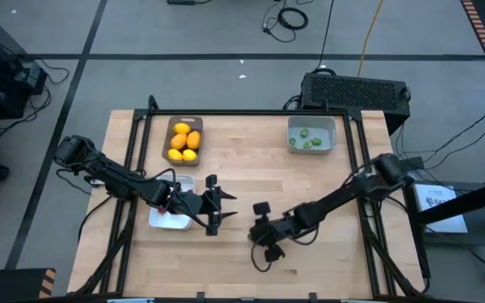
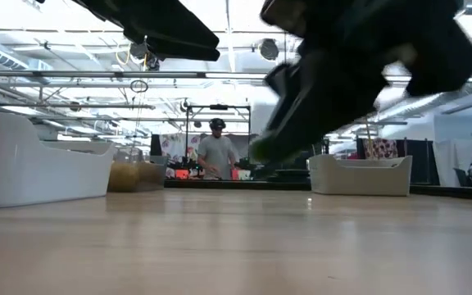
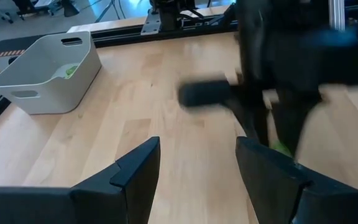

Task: Sort produce into baskets
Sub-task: Put the green chili pepper into the gray bin

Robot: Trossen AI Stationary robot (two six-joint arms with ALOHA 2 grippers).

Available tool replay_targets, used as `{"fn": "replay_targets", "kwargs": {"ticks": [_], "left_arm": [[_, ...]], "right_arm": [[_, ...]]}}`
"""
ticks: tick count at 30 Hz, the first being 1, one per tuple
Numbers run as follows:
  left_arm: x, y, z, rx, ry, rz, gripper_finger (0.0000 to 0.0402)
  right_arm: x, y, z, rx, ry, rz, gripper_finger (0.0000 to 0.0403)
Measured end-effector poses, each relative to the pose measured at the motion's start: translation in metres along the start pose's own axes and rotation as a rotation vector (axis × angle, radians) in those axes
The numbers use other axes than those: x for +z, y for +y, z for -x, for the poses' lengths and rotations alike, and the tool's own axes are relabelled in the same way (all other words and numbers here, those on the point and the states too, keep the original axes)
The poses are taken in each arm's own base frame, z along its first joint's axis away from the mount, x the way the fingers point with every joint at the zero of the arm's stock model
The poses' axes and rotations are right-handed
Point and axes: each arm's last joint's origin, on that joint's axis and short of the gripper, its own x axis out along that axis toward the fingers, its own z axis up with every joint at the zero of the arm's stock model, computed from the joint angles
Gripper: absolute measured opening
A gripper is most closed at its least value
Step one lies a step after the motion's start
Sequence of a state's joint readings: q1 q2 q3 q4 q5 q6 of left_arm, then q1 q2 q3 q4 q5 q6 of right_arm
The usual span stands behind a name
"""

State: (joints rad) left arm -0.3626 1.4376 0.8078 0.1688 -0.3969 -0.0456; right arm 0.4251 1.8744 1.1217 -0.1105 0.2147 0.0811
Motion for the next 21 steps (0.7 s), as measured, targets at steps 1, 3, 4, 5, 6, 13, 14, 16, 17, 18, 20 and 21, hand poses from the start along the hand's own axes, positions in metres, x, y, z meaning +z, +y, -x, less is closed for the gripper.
{"fn": "replay_targets", "kwargs": {"ticks": [1, 3, 4, 5, 6, 13, 14, 16, 17, 18, 20, 21], "left_arm": [[0.000, 0.000, 0.000, 0.000, 0.001, 0.000, 0.0219], [0.000, 0.000, 0.000, 0.000, 0.002, -0.001, 0.0219], [0.000, 0.000, 0.000, 0.000, 0.003, -0.001, 0.0219], [0.000, 0.000, 0.000, 0.000, 0.003, -0.001, 0.0219], [0.000, 0.000, 0.000, 0.000, 0.003, -0.001, 0.0219], [0.000, 0.000, 0.000, 0.001, 0.004, -0.001, 0.0219], [0.000, 0.000, 0.000, 0.001, 0.004, -0.001, 0.0219], [-0.001, 0.000, 0.000, 0.001, 0.005, -0.001, 0.0219], [-0.001, 0.000, 0.000, 0.001, 0.006, -0.001, 0.0219], [-0.001, 0.000, 0.000, 0.001, 0.006, -0.001, 0.0219], [-0.001, 0.000, 0.000, 0.003, 0.006, -0.001, 0.0218], [-0.001, 0.000, 0.000, 0.006, 0.005, -0.001, 0.0219]], "right_arm": [[0.001, -0.005, 0.010, -0.004, 0.022, 0.000, 0.0091], [0.004, -0.015, 0.033, -0.017, 0.068, -0.003, 0.0092], [0.004, -0.022, 0.044, -0.029, 0.087, -0.008, 0.0094], [0.005, -0.028, 0.056, -0.042, 0.103, -0.016, 0.0096], [0.005, -0.035, 0.067, -0.061, 0.118, -0.023, 0.0098], [-0.001, -0.084, 0.128, -0.219, 0.174, -0.104, 0.0100], [-0.003, -0.091, 0.136, -0.248, 0.187, -0.117, 0.0100], [-0.008, -0.105, 0.149, -0.301, 0.214, -0.141, 0.0100], [-0.011, -0.113, 0.155, -0.327, 0.225, -0.156, 0.0100], [-0.014, -0.120, 0.161, -0.349, 0.235, -0.173, 0.0100], [-0.019, -0.136, 0.170, -0.386, 0.252, -0.216, 0.0100], [-0.021, -0.144, 0.174, -0.407, 0.255, -0.240, 0.0100]]}}
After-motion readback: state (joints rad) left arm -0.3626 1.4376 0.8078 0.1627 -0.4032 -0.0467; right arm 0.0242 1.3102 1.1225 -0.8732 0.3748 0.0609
